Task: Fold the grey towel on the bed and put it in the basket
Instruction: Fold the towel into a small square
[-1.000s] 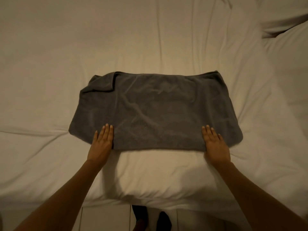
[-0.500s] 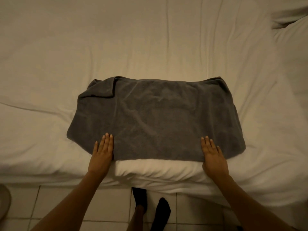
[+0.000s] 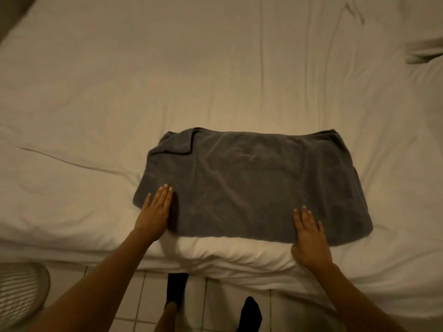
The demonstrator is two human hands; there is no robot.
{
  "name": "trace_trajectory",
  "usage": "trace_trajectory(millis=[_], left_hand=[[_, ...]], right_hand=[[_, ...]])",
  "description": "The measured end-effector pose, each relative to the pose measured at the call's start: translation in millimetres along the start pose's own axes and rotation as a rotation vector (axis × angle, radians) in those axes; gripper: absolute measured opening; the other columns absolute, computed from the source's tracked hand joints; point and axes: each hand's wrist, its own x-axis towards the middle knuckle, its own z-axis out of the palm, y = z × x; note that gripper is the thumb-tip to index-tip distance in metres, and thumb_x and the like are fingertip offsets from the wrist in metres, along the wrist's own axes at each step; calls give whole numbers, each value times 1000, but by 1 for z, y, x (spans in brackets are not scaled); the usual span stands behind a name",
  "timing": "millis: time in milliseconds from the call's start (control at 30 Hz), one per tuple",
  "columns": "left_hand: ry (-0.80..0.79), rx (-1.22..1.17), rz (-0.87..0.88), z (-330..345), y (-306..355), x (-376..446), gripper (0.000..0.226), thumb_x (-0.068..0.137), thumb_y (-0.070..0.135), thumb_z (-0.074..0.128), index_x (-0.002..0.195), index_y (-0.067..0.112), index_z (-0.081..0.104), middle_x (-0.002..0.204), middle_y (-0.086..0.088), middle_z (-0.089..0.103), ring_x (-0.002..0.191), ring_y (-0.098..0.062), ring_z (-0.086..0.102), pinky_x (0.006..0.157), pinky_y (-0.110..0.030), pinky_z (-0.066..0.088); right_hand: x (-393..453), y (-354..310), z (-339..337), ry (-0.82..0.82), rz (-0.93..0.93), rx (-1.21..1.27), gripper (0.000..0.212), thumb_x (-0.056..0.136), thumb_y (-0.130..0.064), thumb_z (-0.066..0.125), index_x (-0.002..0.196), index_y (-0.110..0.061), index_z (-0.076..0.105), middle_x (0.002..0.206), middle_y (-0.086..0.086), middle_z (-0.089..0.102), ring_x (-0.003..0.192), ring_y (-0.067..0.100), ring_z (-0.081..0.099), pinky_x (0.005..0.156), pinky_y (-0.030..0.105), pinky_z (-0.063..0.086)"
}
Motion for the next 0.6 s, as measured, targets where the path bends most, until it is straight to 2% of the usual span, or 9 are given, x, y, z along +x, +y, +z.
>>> trace_trajectory(millis=[100,233,367,500,600], left_hand=[[19,14,31,-13,-21,26,68,99,21,32,150,11,-11,159,-10,-14,148,-24,-9,121,-45,2],[19,76,206,-28,-46,61,62,99,24,29,152,20,-5,160,-5,-11,148,-23,-8,120,-48,-1],[-10,97,333,-29,-65,85,59,100,28,24,151,20,-5,161,-4,-9,148,-22,-7,119,-46,-2],[-29,137,435,-27,-78,110,58,101,28,21,151,19,-5,161,-4,-8,148,-21,-6,119,-45,-4],[-6,162,505,-28,-86,134,57,101,27,21,151,18,-3,161,-4,-6,149,-20,-4,119,-42,-3]], right_hand=[[5,-44,2,51,-40,7,83,89,-22,50,151,-16,-5,160,9,-10,148,25,-6,121,41,2],[17,-120,14,95,-61,75,69,94,-20,38,151,-17,0,160,8,-6,148,23,-5,120,40,2],[26,-199,30,82,-53,145,59,100,-28,28,151,-18,1,161,8,-6,148,22,-5,119,40,-1],[38,-261,43,153,-25,173,56,100,-27,30,151,-16,11,160,10,2,148,25,1,118,44,0],[51,-300,49,141,7,158,56,100,-30,28,152,-19,7,161,8,-1,148,24,-2,118,46,-2]])
